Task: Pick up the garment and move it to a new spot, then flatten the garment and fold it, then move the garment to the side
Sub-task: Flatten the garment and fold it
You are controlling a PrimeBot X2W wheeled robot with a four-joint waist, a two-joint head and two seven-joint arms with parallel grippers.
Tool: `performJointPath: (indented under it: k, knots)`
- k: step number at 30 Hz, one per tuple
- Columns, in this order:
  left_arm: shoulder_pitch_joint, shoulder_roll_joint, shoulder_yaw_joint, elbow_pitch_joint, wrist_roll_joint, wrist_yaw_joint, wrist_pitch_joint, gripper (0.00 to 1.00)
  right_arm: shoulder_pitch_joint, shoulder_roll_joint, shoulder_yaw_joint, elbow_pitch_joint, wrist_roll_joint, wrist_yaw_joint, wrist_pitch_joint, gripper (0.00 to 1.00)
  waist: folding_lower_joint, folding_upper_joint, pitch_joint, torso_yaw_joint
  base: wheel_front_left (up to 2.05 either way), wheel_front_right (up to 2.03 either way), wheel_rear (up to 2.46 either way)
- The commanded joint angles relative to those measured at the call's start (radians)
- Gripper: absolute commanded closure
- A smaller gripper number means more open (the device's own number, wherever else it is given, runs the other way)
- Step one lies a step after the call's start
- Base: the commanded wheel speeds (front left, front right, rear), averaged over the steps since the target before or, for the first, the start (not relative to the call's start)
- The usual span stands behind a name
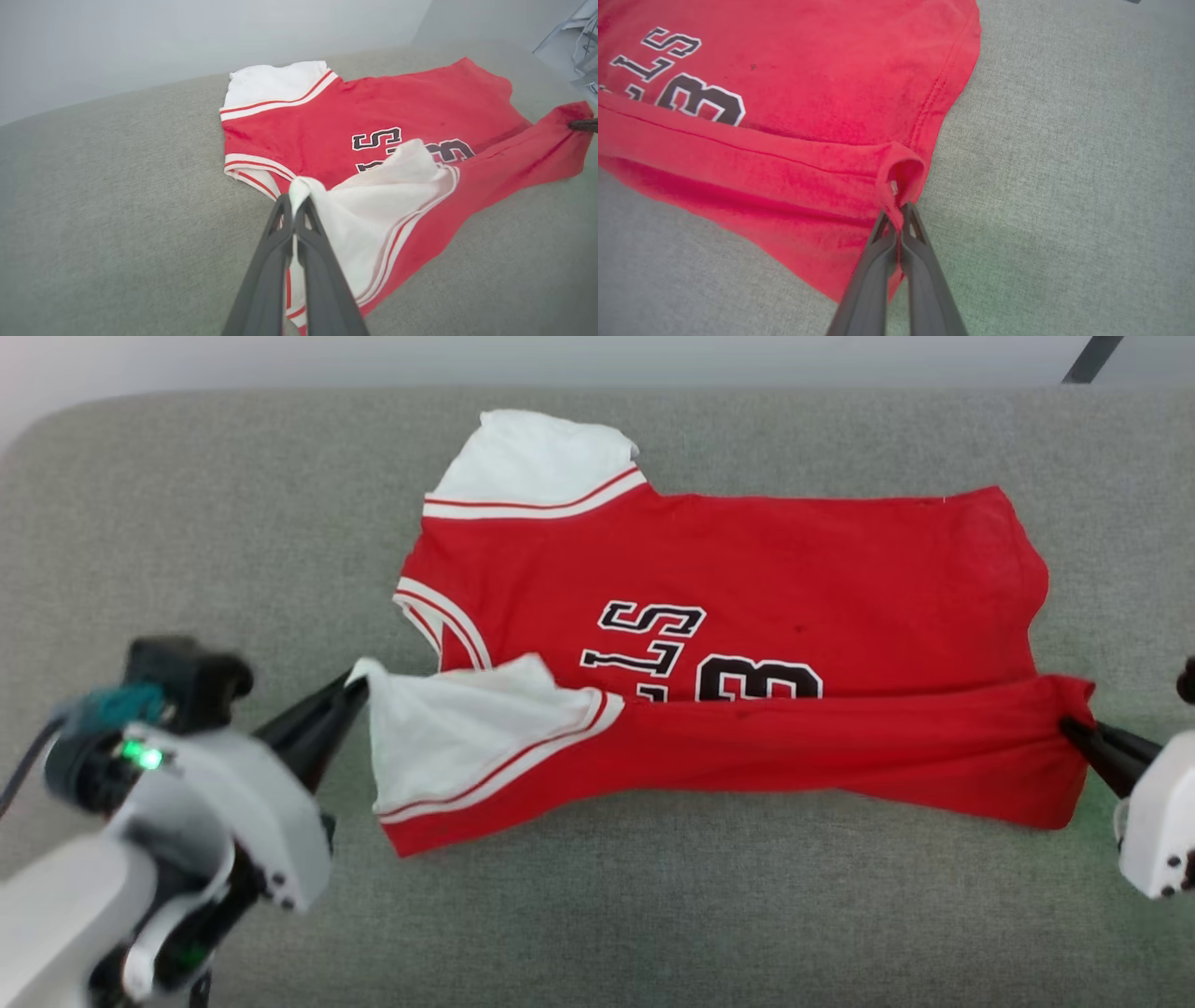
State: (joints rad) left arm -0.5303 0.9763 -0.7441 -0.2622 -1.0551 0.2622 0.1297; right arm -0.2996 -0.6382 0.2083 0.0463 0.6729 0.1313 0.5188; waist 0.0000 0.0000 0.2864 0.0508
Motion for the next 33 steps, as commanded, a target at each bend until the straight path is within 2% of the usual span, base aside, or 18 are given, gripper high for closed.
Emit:
performJointPath:
  k: [1,8,9,16,21,22,23,24,25,26,28,29,30,33]
  knots:
    - [-0.054,-0.029,-0.017,0.059,0.018,-0.041,0.024,1.00,-0.040,0.008,0.017,0.029,-0.007,-0.001,-0.004,1.00,0.0000,0.0000,0.017,-0.001,0.00,0.00,0.00]
    - [-0.185,-0.143,-0.074,0.291,0.019,-0.167,0.105,1.00,-0.134,0.033,0.088,0.126,-0.001,-0.001,0.017,1.00,0.0000,0.0000,0.053,-0.014,0.00,0.00,0.00]
    - [-0.185,-0.143,-0.074,0.291,0.019,-0.167,0.105,1.00,-0.134,0.033,0.088,0.126,-0.001,-0.001,0.017,1.00,0.0000,0.0000,0.053,-0.014,0.00,0.00,0.00]
    - [-0.250,-0.221,-0.106,0.478,0.005,-0.249,0.148,1.00,-0.194,0.043,0.147,0.175,0.018,-0.001,0.016,1.00,0.0000,0.0000,0.076,-0.028,0.00,0.00,0.00]
    - [-0.271,-0.239,-0.113,0.547,-0.002,-0.275,0.158,1.00,-0.220,0.040,0.177,0.202,0.034,-0.001,0.017,1.00,0.0000,0.0000,0.073,-0.030,0.00,0.00,0.00]
    - [-0.272,-0.243,-0.112,0.553,-0.005,-0.280,0.157,1.00,-0.221,0.039,0.180,0.209,0.037,-0.001,0.020,0.96,0.0000,0.0000,0.069,-0.029,0.00,0.00,0.00]
    - [-0.273,-0.246,-0.111,0.558,-0.007,-0.280,0.153,0.75,-0.222,0.037,0.185,0.213,0.038,-0.001,0.024,0.89,0.0000,0.0000,0.065,-0.027,0.00,0.00,0.00]
    - [-0.274,-0.247,-0.108,0.561,-0.009,-0.279,0.149,0.51,-0.224,0.033,0.190,0.215,0.039,-0.001,0.025,0.71,0.0000,0.0000,0.060,-0.024,0.00,0.00,0.00]
    - [-0.272,-0.249,-0.106,0.563,-0.012,-0.277,0.148,0.32,-0.224,0.032,0.192,0.217,0.043,-0.001,0.023,0.62,0.0000,0.0000,0.053,-0.022,0.00,0.00,0.00]
    - [-0.268,-0.248,-0.106,0.564,-0.013,-0.277,0.146,0.15,-0.223,0.029,0.195,0.218,0.045,-0.001,0.022,0.44,0.0000,0.0000,0.046,-0.019,0.00,0.00,0.00]
    - [-0.259,-0.244,-0.102,0.559,-0.012,-0.275,0.135,0.00,-0.220,0.024,0.203,0.214,0.047,-0.001,0.014,0.31,0.0000,0.0000,0.030,-0.014,0.00,0.00,0.00]
    - [-0.251,-0.243,-0.102,0.556,-0.015,-0.273,0.130,0.00,-0.216,0.020,0.206,0.213,0.049,-0.001,0.008,0.18,0.0000,0.0000,0.021,-0.012,0.00,0.00,0.00]
    - [-0.243,-0.241,-0.102,0.551,-0.016,-0.272,0.125,0.00,-0.213,0.016,0.208,0.212,0.050,-0.001,0.003,0.00,0.0000,0.0000,0.011,-0.009,0.00,0.00,0.00]
    - [-0.224,-0.231,-0.098,0.530,-0.015,-0.264,0.106,0.00,-0.197,0.010,0.208,0.212,0.048,-0.001,-0.018,0.00,0.0000,0.0000,-0.021,0.001,0.00,0.00,0.00]
